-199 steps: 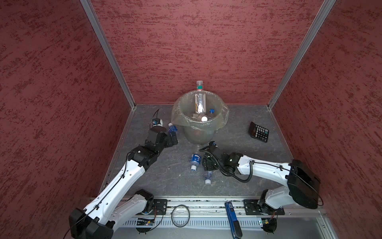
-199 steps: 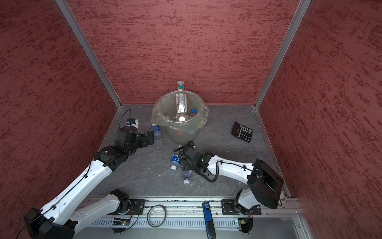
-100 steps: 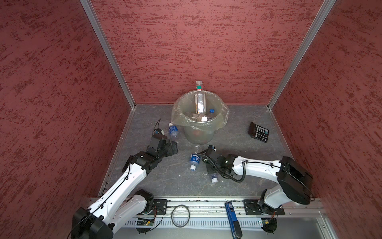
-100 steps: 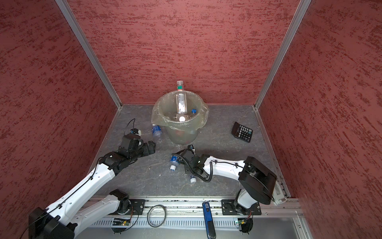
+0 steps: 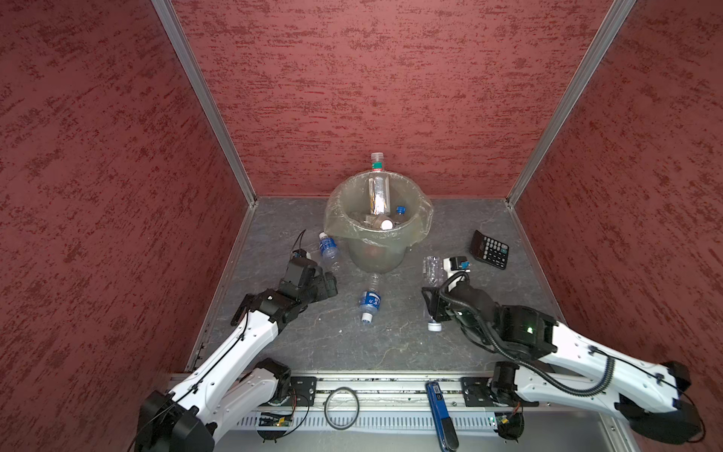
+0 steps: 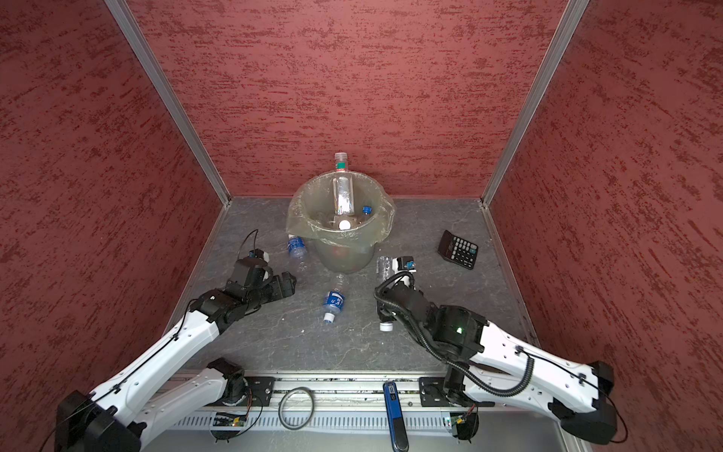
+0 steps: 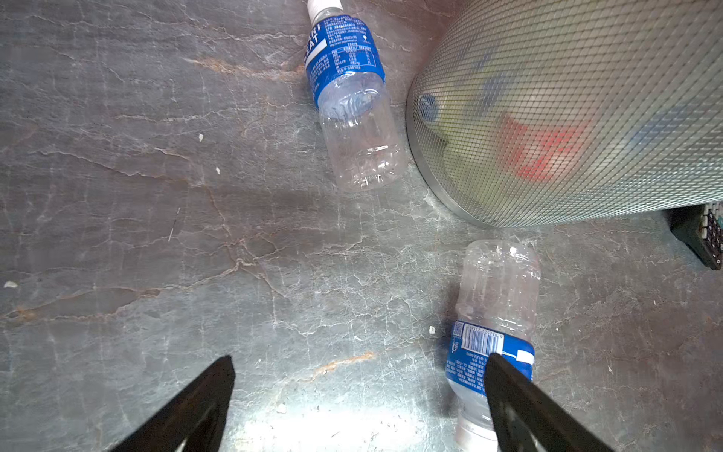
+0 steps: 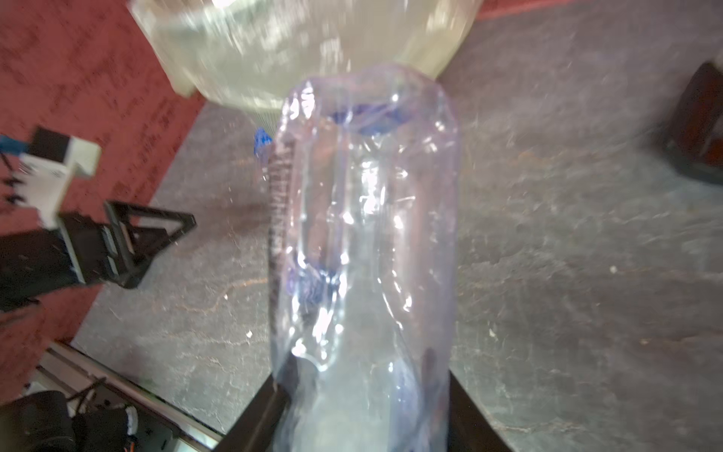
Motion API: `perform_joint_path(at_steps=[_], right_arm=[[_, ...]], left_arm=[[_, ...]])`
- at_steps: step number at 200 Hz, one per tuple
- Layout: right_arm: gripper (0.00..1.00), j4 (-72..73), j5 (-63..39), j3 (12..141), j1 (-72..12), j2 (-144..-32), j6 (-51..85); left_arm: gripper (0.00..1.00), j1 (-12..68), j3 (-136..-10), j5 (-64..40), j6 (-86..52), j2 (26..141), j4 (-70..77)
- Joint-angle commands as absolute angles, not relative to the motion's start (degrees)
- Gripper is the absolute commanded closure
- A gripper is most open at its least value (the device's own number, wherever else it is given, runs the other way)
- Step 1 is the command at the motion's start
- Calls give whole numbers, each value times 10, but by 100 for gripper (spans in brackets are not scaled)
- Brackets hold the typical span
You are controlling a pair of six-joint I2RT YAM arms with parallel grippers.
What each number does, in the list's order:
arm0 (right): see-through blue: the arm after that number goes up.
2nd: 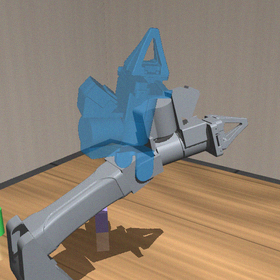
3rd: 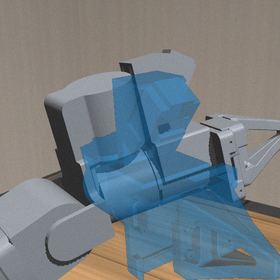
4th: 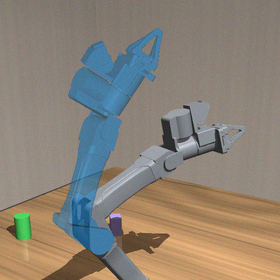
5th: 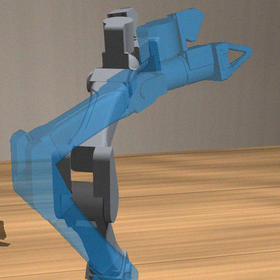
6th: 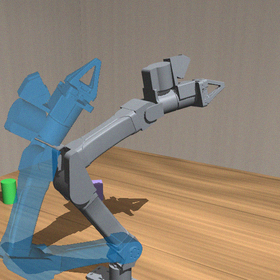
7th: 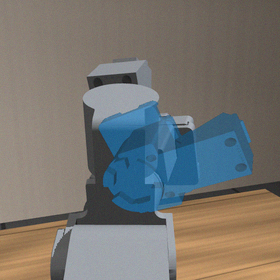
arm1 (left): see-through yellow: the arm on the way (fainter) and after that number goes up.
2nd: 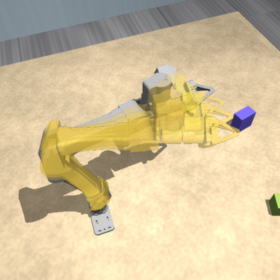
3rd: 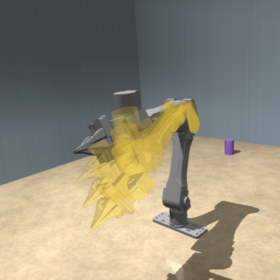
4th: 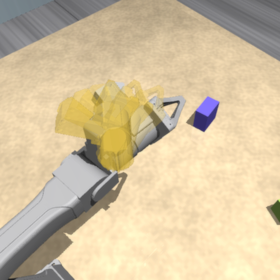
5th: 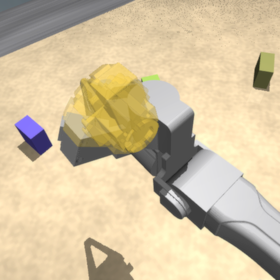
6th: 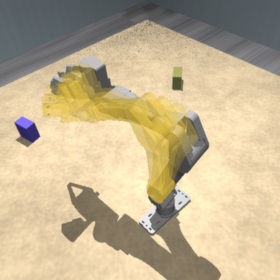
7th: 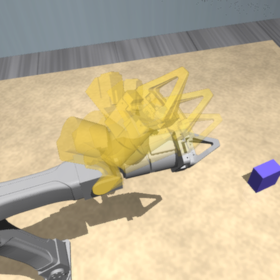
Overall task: Throw the plastic bottles in the bin
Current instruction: Pick up the plastic bottle from the center of the table, then throw the plastic bottle into the trash bin.
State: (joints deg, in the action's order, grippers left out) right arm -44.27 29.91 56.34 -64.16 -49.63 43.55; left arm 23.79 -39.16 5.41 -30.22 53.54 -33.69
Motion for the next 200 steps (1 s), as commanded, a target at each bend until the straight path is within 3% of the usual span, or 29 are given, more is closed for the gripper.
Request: perform_joint_path(at_steps=[1,48,92,125,149,200], right_arm=[[49,-483,359,648,-648,-512,396],[43,-454,438,895,-623,-673,223],[39,-409,333,1133,-437,-889,119],[23,-474,234,1419,-345,-1124,97],[10,-602,218,1693,-332,-1296,101],[9,-639,263,1680,-364,-1182,107]], left_arm=[[1,235,-384,56,-308,528,-345],[1,236,-380,54,-312,525,-343],[0,234,-381,51,-314,520,-340],[1,231,-378,52,-316,505,-345],[1,224,-369,51,-316,491,-351],[1,220,-354,48,-313,498,-341]])
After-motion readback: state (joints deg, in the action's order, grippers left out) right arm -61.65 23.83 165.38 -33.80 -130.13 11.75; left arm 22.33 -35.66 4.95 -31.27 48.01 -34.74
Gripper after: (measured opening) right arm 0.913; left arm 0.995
